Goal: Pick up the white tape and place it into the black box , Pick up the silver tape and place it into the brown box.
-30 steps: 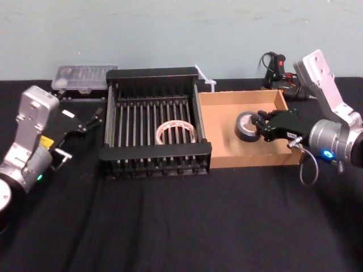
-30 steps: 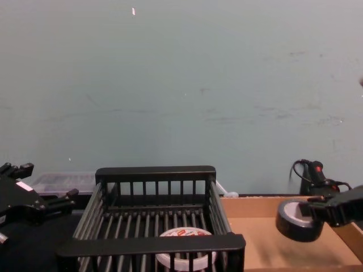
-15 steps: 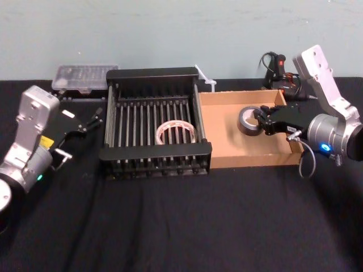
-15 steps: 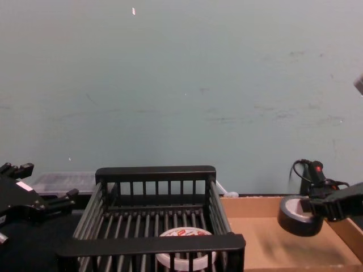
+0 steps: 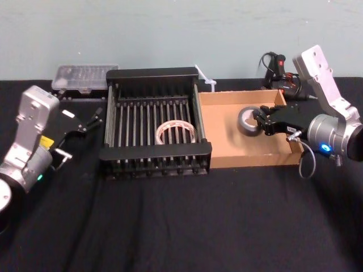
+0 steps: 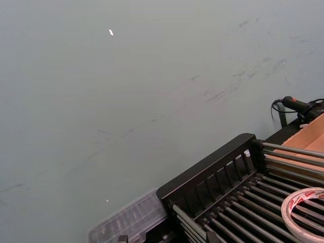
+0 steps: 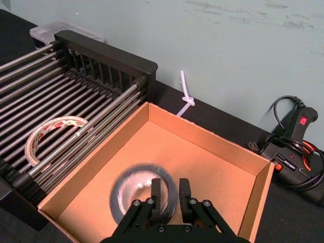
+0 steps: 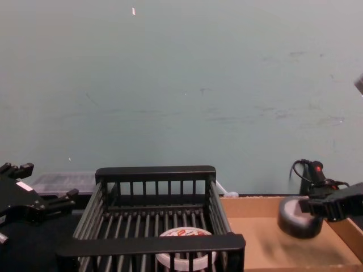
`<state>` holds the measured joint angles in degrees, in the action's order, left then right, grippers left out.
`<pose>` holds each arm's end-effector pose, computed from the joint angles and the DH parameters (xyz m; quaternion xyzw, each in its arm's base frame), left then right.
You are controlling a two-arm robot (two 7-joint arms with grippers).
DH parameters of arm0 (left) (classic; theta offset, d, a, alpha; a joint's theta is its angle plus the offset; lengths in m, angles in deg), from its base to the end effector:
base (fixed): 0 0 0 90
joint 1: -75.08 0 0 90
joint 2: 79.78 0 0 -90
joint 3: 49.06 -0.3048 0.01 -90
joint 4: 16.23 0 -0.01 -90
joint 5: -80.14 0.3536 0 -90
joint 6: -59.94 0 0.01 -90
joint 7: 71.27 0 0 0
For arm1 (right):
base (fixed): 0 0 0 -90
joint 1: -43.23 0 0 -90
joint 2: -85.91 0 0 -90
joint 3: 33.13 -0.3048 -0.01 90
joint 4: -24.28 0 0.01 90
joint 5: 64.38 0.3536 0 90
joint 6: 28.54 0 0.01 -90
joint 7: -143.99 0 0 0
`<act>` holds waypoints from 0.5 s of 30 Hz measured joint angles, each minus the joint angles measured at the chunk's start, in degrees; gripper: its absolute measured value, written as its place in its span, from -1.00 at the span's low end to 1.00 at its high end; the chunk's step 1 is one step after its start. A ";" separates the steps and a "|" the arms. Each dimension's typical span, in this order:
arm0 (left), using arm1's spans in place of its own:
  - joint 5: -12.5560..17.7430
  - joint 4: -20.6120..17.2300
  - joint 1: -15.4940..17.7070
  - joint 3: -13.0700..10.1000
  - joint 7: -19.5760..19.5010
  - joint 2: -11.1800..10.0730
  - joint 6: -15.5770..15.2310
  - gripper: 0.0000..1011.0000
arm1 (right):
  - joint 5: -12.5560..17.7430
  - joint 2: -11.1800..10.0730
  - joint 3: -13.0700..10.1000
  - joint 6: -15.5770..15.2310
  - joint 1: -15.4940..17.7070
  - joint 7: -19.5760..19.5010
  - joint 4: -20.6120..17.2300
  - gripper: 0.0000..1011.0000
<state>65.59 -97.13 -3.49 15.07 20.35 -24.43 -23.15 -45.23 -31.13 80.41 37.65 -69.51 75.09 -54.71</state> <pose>0.4028 0.0792 -0.3228 0.1415 -0.1325 0.5799 0.7913 0.4660 -0.0459 -0.2512 -0.2135 0.0659 -0.4629 0.8578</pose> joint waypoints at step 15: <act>0.00 0.00 0.00 0.00 0.00 0.00 0.00 0.98 | 0.08 -0.08 0.04 -0.01 0.07 0.06 -0.11 0.35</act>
<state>65.59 -97.13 -3.49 15.07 20.35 -24.43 -23.15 -45.15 -31.20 80.45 37.65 -69.43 75.14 -54.82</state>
